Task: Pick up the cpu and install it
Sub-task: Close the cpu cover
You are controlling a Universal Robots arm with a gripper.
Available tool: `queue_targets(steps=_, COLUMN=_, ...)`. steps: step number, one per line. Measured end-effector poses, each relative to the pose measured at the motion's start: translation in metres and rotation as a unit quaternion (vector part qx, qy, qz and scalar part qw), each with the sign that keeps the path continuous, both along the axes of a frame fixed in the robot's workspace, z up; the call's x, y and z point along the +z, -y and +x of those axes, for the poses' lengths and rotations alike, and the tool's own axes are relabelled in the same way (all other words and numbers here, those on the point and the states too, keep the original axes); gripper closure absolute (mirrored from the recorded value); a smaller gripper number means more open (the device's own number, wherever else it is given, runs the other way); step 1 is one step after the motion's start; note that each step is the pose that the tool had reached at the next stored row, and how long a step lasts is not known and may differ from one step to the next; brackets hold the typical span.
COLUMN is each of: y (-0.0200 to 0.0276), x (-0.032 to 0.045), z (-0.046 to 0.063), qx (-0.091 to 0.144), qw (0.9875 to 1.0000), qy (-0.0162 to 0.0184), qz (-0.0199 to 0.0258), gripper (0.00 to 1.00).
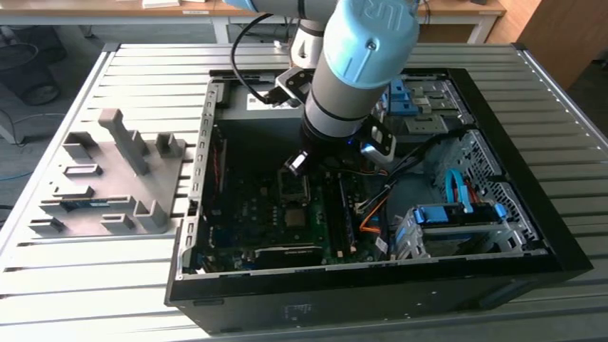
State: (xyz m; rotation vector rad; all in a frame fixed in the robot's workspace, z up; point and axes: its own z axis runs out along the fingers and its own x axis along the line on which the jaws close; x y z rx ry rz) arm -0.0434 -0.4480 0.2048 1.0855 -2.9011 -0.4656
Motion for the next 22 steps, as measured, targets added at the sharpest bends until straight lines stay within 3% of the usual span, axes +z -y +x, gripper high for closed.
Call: queue_targets(steps=22, y=0.0, x=0.0147, z=-0.002, qx=0.019, qw=0.9998, qy=0.0008, qz=0.0001, gripper=0.9)
